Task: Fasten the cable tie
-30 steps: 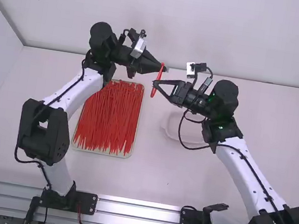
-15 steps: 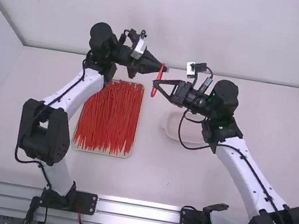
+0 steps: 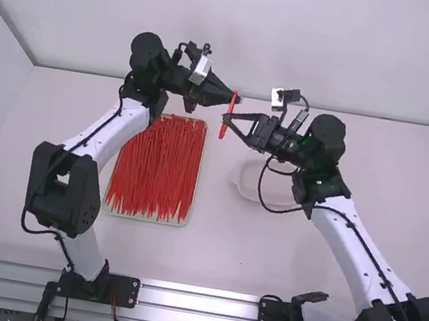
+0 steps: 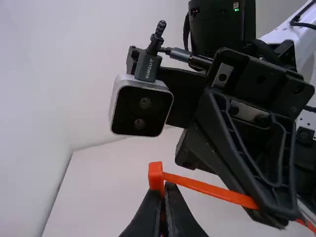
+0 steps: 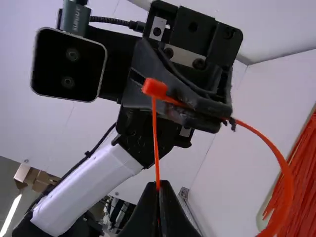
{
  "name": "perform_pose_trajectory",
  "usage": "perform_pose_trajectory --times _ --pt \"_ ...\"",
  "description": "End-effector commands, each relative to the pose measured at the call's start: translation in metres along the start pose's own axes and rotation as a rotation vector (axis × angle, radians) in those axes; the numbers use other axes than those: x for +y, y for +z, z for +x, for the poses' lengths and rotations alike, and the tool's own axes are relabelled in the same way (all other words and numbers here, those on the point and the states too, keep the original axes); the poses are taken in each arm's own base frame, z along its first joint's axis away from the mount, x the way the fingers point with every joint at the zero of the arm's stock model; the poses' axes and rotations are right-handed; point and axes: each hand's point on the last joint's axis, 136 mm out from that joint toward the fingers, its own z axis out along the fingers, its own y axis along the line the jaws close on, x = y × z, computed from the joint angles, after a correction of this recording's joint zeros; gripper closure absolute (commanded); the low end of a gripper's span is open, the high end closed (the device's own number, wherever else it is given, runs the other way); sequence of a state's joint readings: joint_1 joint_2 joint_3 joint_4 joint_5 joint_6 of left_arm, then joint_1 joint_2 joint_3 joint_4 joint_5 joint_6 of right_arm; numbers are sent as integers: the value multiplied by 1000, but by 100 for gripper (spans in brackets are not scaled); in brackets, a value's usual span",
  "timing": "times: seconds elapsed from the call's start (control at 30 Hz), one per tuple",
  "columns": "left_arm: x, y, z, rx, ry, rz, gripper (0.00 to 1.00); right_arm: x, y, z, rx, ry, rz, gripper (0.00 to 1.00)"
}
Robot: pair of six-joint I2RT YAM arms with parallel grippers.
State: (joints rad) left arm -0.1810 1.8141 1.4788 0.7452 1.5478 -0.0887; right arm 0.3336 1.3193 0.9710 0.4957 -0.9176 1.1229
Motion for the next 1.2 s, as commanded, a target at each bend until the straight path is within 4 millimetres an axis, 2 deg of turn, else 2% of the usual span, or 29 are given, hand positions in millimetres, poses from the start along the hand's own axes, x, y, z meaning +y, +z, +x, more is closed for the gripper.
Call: perform_pose_trajectory --times 0.0,0.47,1.03,1.17 --pt "-5 3 0 0 9 27 98 -2 -5 -5 -15 31 -1 100" --pt "-6 4 -4 -2 93 27 99 12 -9 -19 -65 65 -50 100" --pt "-7 5 -10 -4 165 30 99 15 -9 -24 -89 44 -58 100" --pt "-9 6 -12 -6 212 33 99 12 -10 -32 -136 66 -44 100"
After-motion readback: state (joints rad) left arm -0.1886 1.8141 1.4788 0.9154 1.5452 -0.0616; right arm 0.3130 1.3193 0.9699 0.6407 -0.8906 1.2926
